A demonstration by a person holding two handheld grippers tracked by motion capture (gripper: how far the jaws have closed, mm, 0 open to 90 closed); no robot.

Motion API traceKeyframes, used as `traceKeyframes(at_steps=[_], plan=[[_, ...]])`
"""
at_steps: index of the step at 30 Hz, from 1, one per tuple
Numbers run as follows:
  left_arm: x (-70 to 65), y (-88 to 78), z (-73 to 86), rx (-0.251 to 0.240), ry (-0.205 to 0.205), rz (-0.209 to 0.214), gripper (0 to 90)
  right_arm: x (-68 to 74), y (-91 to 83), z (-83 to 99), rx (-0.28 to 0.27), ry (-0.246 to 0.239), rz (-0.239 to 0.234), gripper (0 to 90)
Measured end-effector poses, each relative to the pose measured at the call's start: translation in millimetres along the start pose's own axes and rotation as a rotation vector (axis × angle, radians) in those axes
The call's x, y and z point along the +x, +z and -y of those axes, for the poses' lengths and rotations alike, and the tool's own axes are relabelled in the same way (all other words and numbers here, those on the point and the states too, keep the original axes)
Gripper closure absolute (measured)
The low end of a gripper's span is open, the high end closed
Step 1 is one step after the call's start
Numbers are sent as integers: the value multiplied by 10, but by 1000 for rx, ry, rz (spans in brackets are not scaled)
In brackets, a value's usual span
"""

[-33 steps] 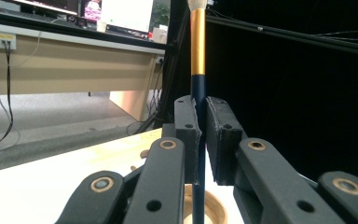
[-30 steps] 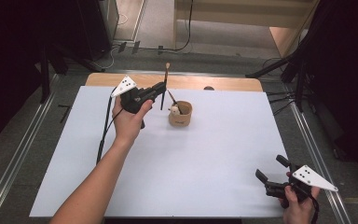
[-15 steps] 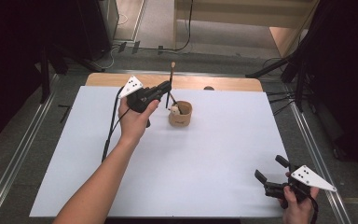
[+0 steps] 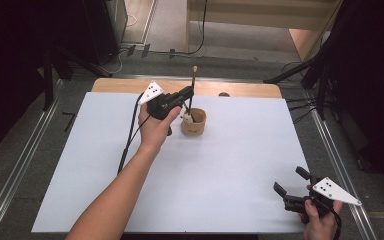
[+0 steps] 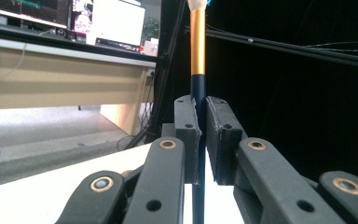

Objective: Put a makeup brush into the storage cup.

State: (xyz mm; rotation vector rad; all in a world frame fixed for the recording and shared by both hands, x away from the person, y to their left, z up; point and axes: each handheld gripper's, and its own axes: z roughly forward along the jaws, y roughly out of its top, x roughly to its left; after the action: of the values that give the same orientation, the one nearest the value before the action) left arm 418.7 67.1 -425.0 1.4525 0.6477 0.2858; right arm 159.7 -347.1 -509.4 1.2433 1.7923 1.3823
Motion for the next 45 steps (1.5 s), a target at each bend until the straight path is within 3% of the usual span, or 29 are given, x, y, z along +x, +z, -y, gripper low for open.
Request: traceKeyframes(at_steps=[8, 14, 20, 23, 27, 36, 45], plan=[[-93, 88, 99, -35, -2, -16, 842, -4, 0, -1, 0, 1, 0, 16], [-205, 166, 196, -39, 39, -32, 842, -9, -4, 0, -3, 3, -1, 16], [-265, 205, 265, -35, 111, -91, 842, -11, -6, 0, -4, 1, -1, 16], [-287, 220, 272, -48, 125, -110, 842, -14, -6, 1, -5, 1, -1, 16], [-226, 228, 296, -44, 121, -128, 842, -18, -6, 4, -4, 2, -1, 15], [-39, 229, 361, -33, 63, -134, 841, -16, 5, 6, 0, 1, -3, 16], [73, 204, 393, -39, 57, -132, 841, -20, 6, 15, 3, 3, -4, 16]])
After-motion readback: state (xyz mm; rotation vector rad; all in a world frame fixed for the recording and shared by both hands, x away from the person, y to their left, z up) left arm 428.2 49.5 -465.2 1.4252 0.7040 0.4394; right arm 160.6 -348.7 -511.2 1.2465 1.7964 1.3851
